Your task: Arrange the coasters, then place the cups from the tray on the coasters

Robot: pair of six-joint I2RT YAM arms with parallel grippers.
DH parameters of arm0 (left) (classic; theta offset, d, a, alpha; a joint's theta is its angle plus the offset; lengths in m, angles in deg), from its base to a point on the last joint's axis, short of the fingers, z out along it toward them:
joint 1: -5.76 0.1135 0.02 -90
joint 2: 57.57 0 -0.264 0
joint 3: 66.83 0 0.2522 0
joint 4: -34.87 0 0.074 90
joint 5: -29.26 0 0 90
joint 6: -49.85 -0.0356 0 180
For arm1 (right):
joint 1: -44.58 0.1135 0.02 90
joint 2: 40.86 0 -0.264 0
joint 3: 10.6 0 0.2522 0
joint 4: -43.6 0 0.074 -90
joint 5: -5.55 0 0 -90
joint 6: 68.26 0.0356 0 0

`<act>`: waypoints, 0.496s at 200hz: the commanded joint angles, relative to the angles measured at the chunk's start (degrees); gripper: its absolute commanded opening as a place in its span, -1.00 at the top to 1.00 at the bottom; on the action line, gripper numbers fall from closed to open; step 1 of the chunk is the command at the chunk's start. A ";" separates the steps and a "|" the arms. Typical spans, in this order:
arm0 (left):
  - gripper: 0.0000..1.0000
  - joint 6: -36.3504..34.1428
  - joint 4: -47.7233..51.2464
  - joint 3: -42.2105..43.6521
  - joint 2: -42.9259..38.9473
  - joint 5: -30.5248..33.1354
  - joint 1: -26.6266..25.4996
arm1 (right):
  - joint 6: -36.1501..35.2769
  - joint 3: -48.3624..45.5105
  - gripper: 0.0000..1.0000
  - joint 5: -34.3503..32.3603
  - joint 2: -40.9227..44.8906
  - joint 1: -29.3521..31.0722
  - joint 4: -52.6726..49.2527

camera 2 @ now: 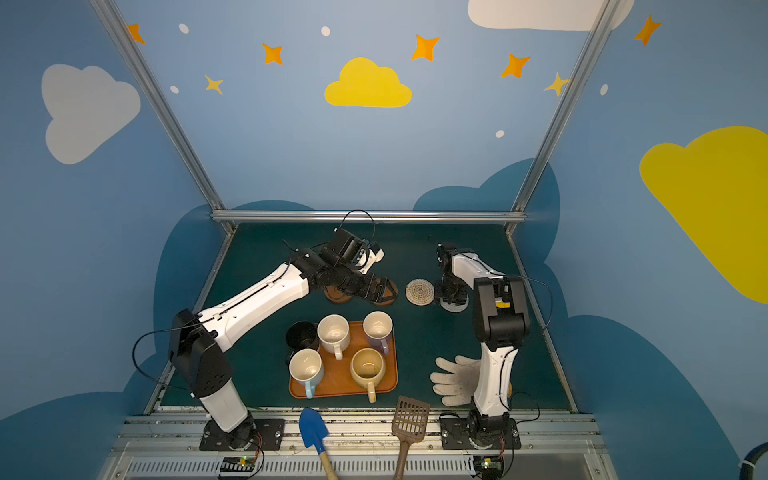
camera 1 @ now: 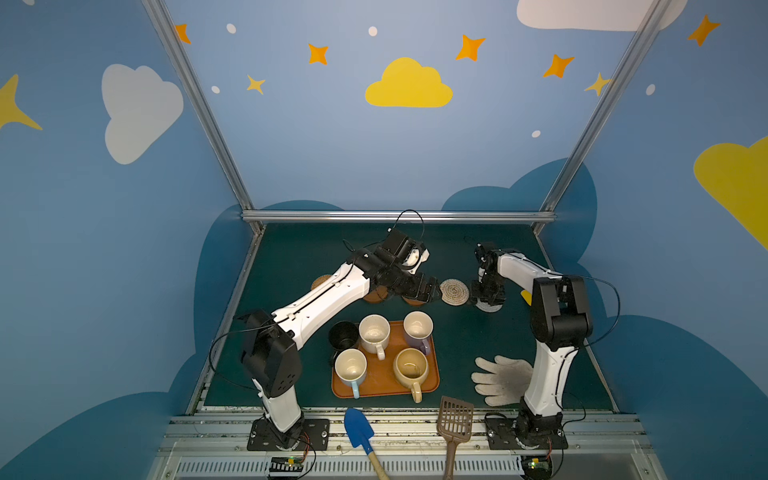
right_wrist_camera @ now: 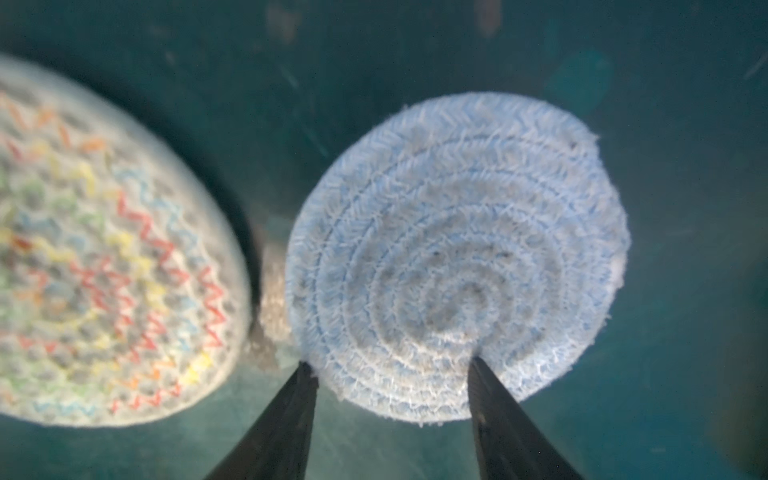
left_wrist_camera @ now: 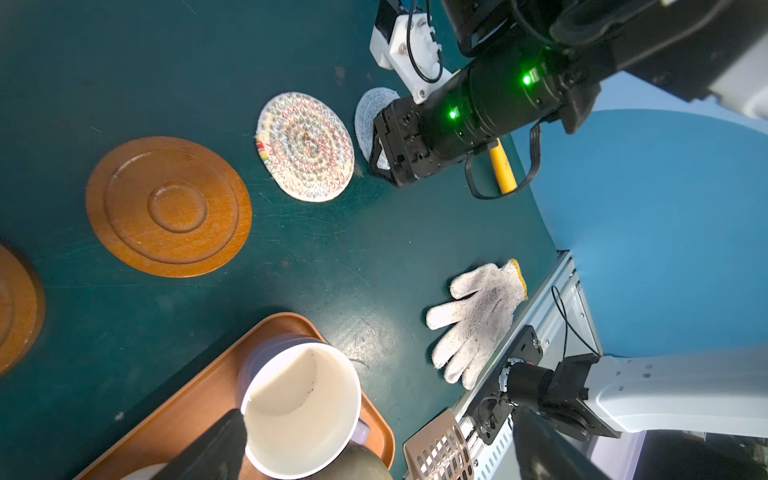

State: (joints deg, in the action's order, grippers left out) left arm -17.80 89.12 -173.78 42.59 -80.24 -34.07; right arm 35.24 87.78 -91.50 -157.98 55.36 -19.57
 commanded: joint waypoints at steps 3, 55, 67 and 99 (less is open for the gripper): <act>-0.99 -0.26 0.73 0.63 -2.28 -0.17 0.55 | -2.54 3.43 -0.18 0.28 -2.41 -0.49 -1.12; -0.99 0.12 0.86 0.98 -2.91 0.51 0.97 | -2.25 6.24 -0.22 1.56 -0.86 -0.68 -1.42; -0.99 0.01 1.28 0.68 -3.07 0.76 1.21 | -2.10 6.00 -0.26 1.98 0.58 -0.54 -1.38; -0.99 -0.71 2.84 -0.60 -3.93 1.77 2.19 | -1.31 6.21 -0.40 3.20 5.05 -0.25 -2.60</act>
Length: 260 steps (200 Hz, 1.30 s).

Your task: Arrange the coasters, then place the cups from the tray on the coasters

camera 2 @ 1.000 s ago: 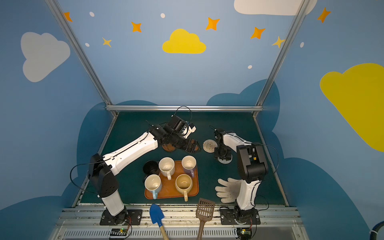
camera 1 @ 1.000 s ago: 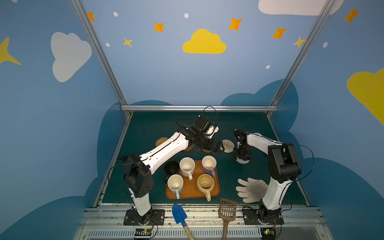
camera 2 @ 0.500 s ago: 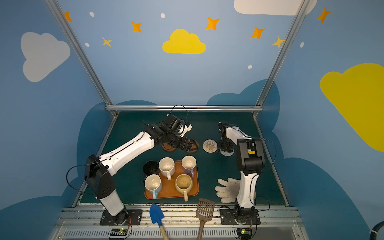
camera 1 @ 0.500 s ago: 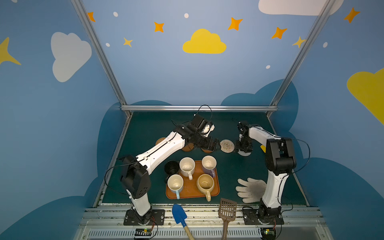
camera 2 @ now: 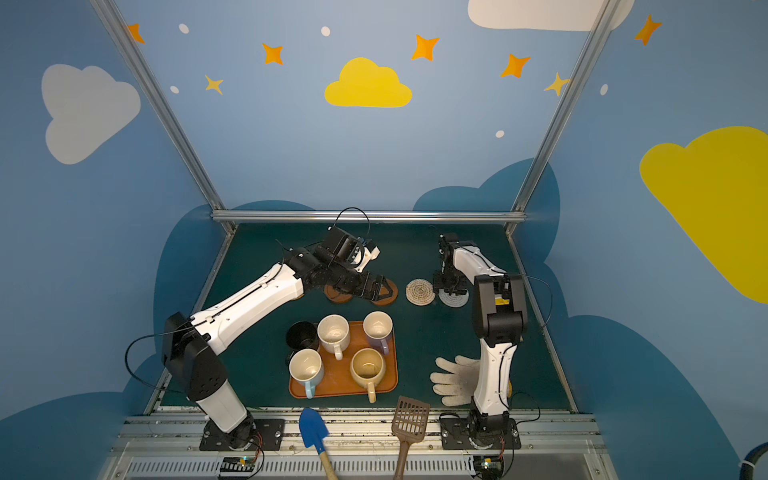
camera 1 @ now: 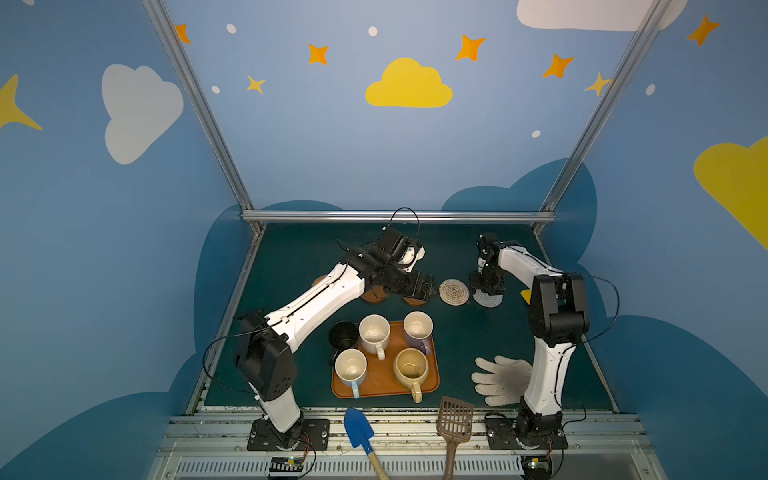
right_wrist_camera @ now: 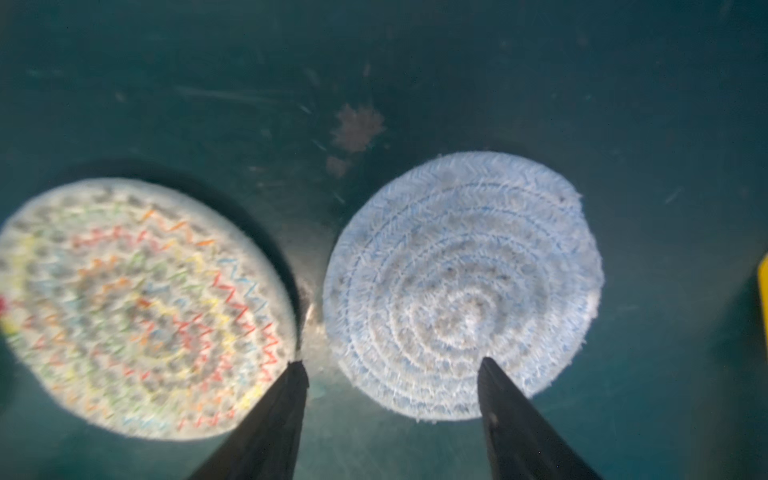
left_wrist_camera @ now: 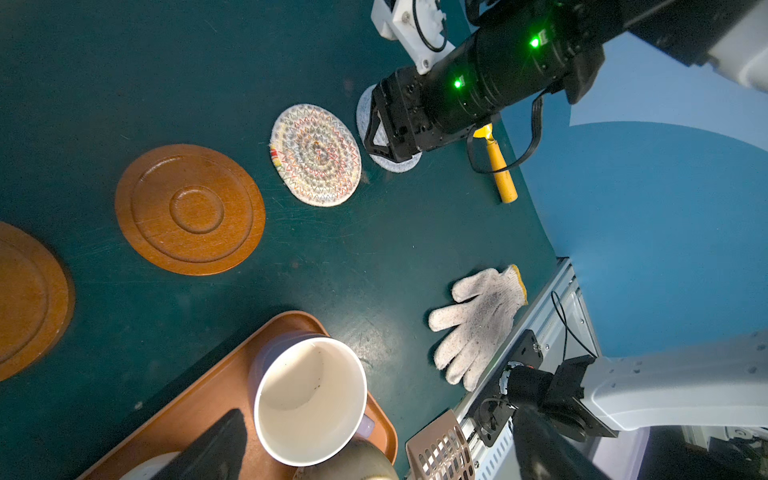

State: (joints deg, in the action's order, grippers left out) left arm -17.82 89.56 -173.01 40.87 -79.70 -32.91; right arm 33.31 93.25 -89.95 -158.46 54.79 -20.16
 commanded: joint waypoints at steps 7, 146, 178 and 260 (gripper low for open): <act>-0.99 -0.83 2.89 -1.76 -2.54 1.41 1.42 | 0.75 0.62 -0.44 1.79 7.00 0.48 -2.16; -0.94 2.13 17.93 3.62 -23.87 9.12 9.33 | 11.98 -11.86 -0.74 30.32 40.04 5.20 -0.41; -0.84 8.42 14.56 12.90 -29.06 9.12 9.08 | 15.51 -21.52 -0.74 24.06 45.56 14.68 2.28; -0.52 9.87 23.78 22.86 -34.12 21.46 9.23 | 20.45 -32.69 -0.32 16.85 45.58 32.04 8.89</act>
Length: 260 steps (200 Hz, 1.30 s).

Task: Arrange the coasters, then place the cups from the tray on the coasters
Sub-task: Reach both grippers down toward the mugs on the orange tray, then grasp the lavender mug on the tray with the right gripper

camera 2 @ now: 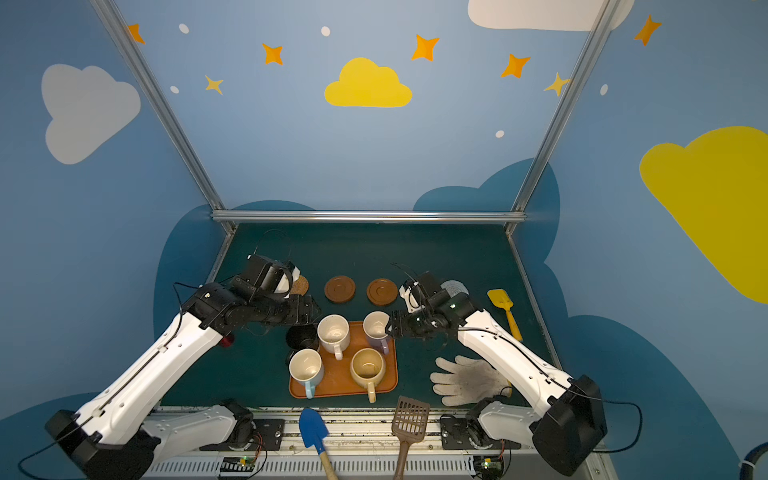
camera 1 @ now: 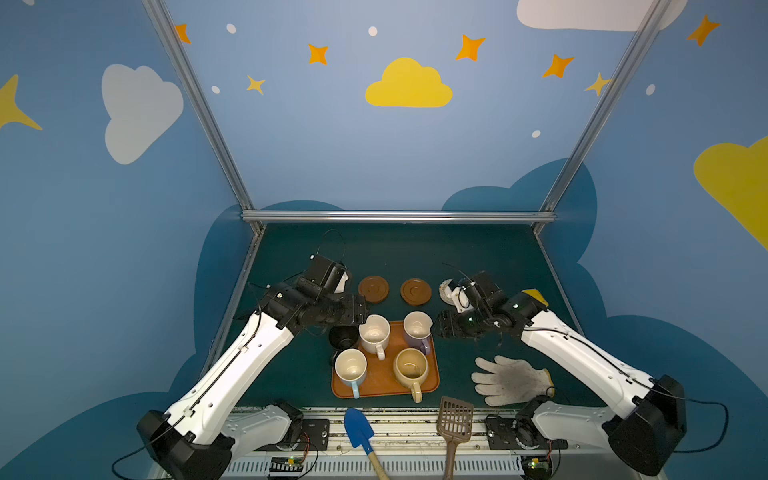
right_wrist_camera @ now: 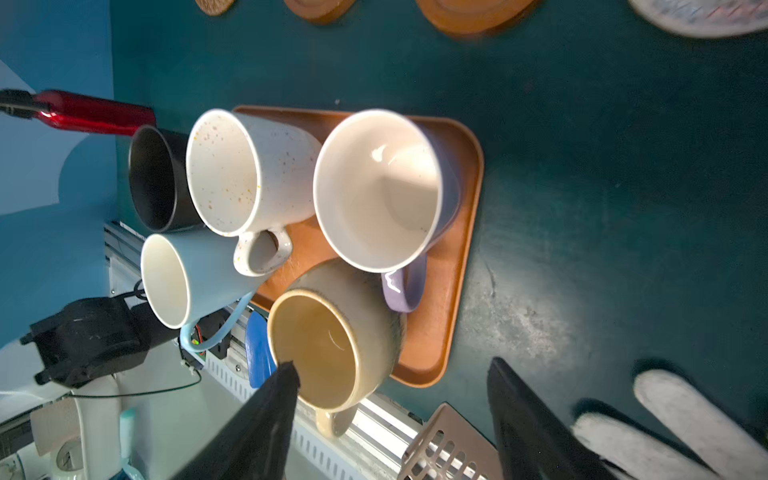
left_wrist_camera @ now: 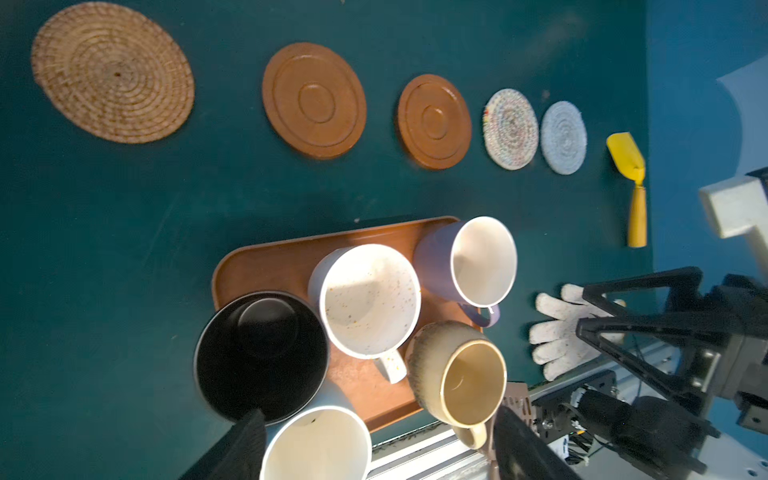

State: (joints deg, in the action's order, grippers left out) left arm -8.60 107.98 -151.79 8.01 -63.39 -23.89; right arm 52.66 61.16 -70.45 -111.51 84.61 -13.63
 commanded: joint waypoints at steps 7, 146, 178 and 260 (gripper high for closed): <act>-0.52 0.95 5.60 2.72 -2.02 5.37 0.20 | 0.90 -0.54 -0.28 -3.07 -2.07 2.82 2.24; -0.49 3.44 -0.05 5.96 -2.32 0.58 0.29 | -1.47 -1.31 0.24 -9.94 -10.40 8.90 4.13; -0.48 3.39 -1.42 5.52 -0.99 -0.38 0.28 | -1.56 -1.24 0.27 -11.19 -11.47 9.30 4.26; -0.48 2.15 0.95 5.14 -0.70 1.15 0.16 | -1.03 -1.80 0.26 -10.45 -13.02 10.23 5.70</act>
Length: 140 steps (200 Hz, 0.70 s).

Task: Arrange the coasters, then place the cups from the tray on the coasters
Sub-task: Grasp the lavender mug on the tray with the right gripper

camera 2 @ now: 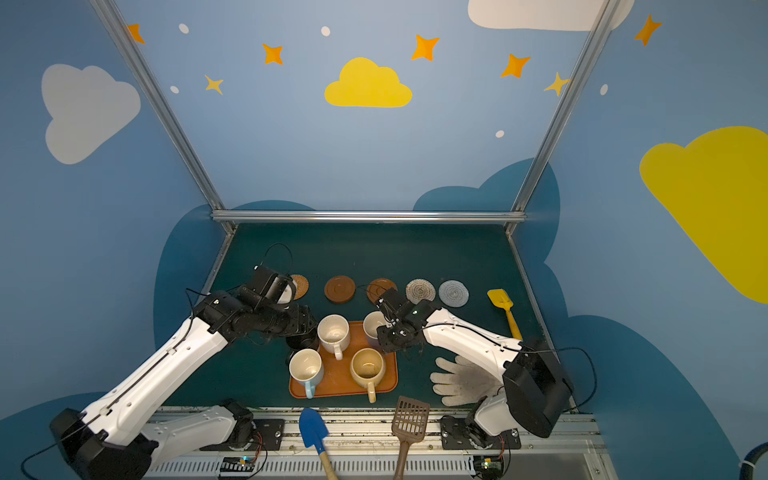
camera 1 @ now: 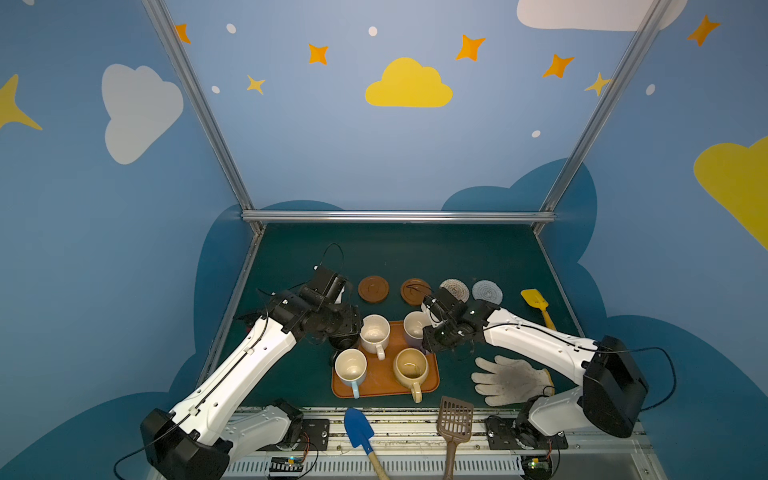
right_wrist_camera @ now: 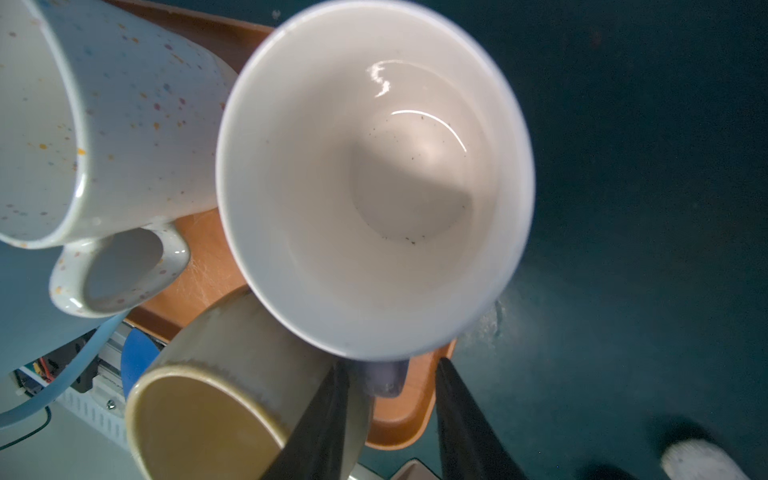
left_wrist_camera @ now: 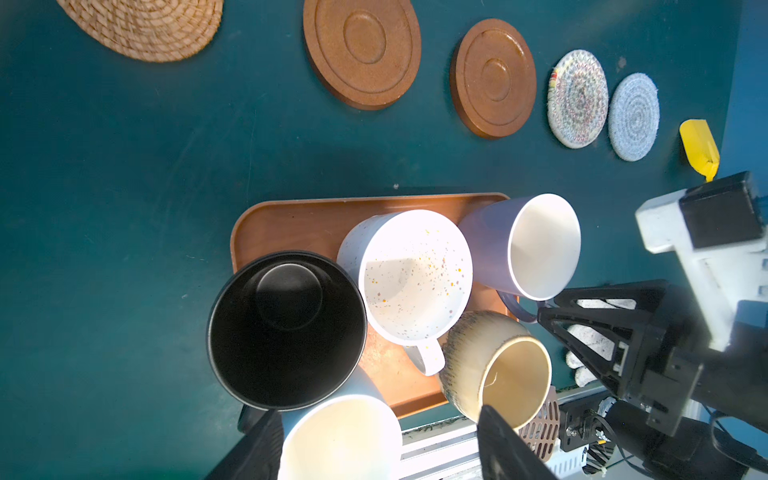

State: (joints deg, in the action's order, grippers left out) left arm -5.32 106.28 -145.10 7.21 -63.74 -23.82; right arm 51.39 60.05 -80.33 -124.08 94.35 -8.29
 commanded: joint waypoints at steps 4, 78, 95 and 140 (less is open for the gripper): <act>-0.47 -1.20 3.88 -1.97 0.45 2.65 -0.02 | 0.23 -0.80 0.26 -0.75 -0.45 0.49 0.55; -0.47 -2.41 6.11 -2.76 0.40 4.77 0.21 | 0.62 0.41 0.43 -2.98 -4.98 1.55 0.42; -0.48 -2.31 5.43 -2.80 0.42 4.52 0.23 | 0.50 0.55 0.51 -4.10 -4.86 1.81 0.34; -0.48 -2.70 3.86 -2.52 1.25 3.93 0.32 | 0.13 0.36 0.62 -5.35 -4.49 2.07 0.92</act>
State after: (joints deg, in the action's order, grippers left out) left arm -7.07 111.00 -147.28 8.06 -59.48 -23.84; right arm 51.39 60.05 -83.61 -128.91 96.19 -6.98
